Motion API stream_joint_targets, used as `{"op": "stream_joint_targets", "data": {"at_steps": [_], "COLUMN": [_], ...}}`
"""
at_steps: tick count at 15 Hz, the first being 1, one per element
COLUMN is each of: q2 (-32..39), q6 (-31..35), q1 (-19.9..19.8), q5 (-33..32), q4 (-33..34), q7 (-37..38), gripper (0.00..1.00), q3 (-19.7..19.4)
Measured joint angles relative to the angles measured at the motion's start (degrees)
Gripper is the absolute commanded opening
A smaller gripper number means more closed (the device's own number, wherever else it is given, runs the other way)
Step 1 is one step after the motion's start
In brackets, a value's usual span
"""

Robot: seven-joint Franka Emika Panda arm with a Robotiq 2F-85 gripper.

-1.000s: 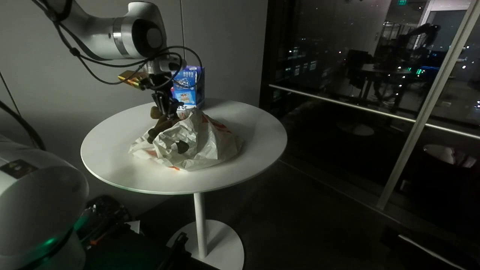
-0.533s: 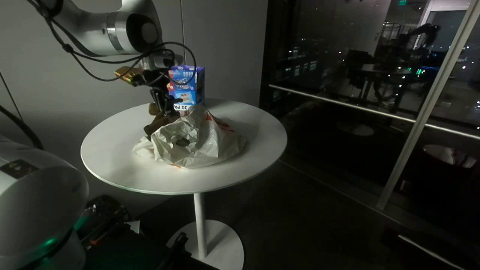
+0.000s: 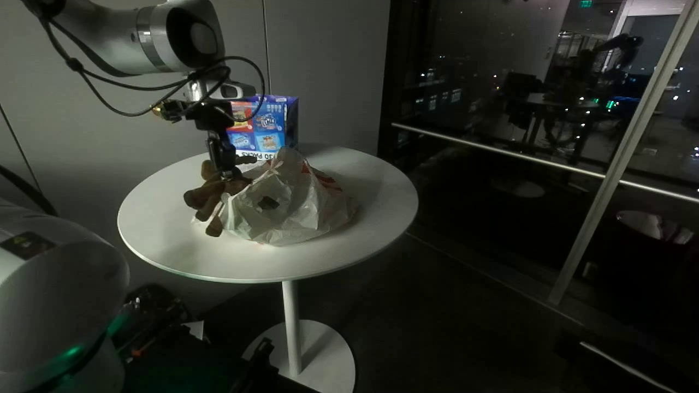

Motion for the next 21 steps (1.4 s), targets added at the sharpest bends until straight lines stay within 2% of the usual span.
{"op": "stream_joint_targets", "data": {"at_steps": [5,8,12,15,21], "q2": [0.82,4.01,11.36,16.99,27.9], "q6": [-1.09,-0.95,-1.19,-4.35,-12.41], "q1": [-0.09,-0.74,-1.9,-2.17,-1.03], "q5": [0.0,-0.34,-2.41,-4.87,-15.32], "q4": [0.26,2.56,9.62,16.18,26.94], "q7": [1.62,1.6,2.43,5.31,9.76], "gripper": [0.09,0.09,0.09,0.09,0.09], "q3": [-0.15,-0.64,-1.57,-2.87,-5.02]}}
